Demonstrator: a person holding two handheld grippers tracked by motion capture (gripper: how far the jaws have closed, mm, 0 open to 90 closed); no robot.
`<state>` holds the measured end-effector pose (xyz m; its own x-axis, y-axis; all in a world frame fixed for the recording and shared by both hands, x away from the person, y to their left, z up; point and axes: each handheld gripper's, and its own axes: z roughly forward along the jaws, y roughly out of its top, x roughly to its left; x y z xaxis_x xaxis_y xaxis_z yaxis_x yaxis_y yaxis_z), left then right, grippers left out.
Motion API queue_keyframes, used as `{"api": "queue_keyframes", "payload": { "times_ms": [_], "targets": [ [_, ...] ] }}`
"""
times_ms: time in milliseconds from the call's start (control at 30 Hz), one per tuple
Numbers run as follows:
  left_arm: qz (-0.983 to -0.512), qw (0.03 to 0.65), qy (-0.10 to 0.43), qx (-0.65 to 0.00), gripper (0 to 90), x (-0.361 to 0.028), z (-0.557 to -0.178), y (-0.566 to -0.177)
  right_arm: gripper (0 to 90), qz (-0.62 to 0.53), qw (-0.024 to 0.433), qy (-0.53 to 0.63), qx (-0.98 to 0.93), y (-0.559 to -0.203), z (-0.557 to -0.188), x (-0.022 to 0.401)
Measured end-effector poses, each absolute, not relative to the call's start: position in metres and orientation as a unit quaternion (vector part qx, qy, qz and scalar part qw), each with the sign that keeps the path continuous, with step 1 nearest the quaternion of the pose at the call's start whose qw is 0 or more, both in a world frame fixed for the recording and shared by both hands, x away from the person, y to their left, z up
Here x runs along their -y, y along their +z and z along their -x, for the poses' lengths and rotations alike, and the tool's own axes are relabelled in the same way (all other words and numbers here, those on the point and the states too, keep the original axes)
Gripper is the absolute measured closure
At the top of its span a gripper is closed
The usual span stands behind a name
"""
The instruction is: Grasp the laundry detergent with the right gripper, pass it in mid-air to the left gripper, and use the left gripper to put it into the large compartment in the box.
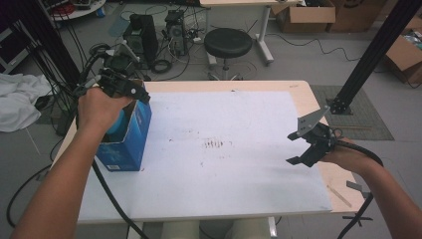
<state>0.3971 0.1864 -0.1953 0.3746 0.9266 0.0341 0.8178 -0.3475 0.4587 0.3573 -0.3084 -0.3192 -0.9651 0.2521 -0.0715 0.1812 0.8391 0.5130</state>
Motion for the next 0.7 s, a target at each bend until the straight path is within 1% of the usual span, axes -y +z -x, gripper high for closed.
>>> {"api": "queue_keyframes", "payload": {
  "times_ms": [267, 700],
  "targets": [
    [-0.826, 0.184, 0.143, -0.514, 19.7, -0.173, -0.400, -0.196, 17.6, -0.113, 0.068, 0.260, -0.956, -0.319, -0.358, 0.306],
    [-0.859, 0.182, 0.135, -0.459, 19.0, -0.139, -0.410, -0.200, 17.6, -0.114, 0.064, 0.261, -0.956, -0.319, -0.361, 0.298]
  ]
}}
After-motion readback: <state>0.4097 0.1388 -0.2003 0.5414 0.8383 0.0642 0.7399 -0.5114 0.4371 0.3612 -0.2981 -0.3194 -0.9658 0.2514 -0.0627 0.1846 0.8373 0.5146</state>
